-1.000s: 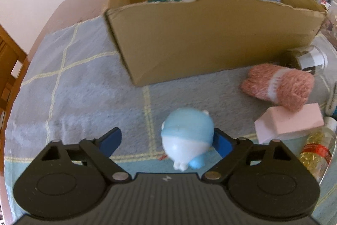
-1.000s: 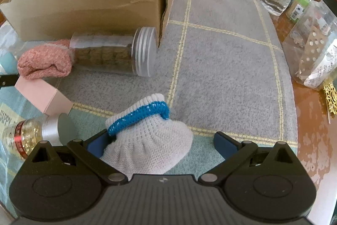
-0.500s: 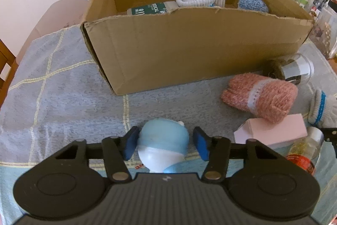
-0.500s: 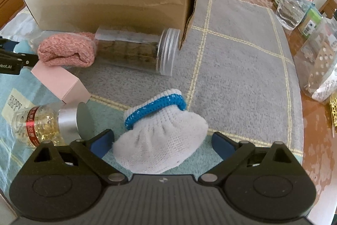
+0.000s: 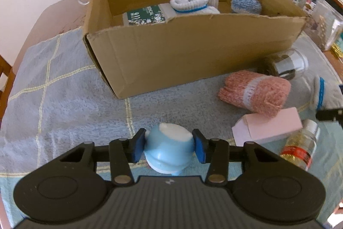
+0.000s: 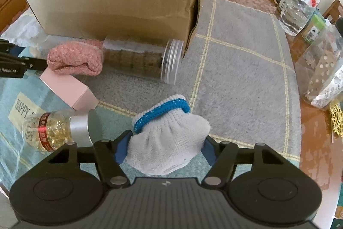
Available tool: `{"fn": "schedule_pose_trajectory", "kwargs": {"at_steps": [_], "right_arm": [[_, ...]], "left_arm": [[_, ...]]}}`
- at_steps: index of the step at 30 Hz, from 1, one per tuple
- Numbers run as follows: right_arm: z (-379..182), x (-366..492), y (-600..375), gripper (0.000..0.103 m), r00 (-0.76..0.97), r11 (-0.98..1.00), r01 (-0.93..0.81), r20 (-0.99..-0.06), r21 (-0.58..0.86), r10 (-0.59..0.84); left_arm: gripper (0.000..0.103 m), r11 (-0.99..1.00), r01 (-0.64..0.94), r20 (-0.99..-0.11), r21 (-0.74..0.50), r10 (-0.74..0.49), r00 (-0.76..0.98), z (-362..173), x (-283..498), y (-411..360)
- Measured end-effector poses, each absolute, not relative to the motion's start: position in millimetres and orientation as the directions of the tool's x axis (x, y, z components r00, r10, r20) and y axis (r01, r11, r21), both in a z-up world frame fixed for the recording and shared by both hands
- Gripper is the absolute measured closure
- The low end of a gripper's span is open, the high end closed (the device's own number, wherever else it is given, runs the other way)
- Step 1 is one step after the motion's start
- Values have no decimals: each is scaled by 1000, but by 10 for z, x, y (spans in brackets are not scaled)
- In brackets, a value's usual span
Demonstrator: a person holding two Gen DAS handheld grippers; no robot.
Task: Organize objects
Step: 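Carry figurine with left gripper into box while right gripper carries sock above box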
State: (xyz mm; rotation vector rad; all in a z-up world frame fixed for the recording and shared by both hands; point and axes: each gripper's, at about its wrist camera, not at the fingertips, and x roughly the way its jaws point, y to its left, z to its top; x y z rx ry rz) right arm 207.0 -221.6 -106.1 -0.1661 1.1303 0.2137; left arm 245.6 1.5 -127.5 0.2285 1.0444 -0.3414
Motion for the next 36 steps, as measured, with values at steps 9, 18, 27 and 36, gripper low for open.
{"fn": "schedule_pose_trajectory", "kwargs": {"at_steps": [9, 18, 27, 36], "right_arm": [[-822, 2184, -2357, 32, 433, 958, -287, -895, -24, 108], [-318, 2230, -2268, 32, 484, 923, -385, -854, -12, 191], [123, 2410, -2063, 32, 540, 892, -452, -794, 6, 279], [325, 2739, -1860, 32, 570, 876, -482, -759, 2, 316]], "left_arm": [[58, 886, 464, -874, 13, -216, 436, -874, 2407, 61], [58, 827, 562, -840, -10, -311, 443, -264, 2509, -34], [58, 809, 587, -790, 20, -347, 505, 137, 3002, -186], [58, 813, 580, -776, 54, -331, 537, 136, 3700, -282]]}}
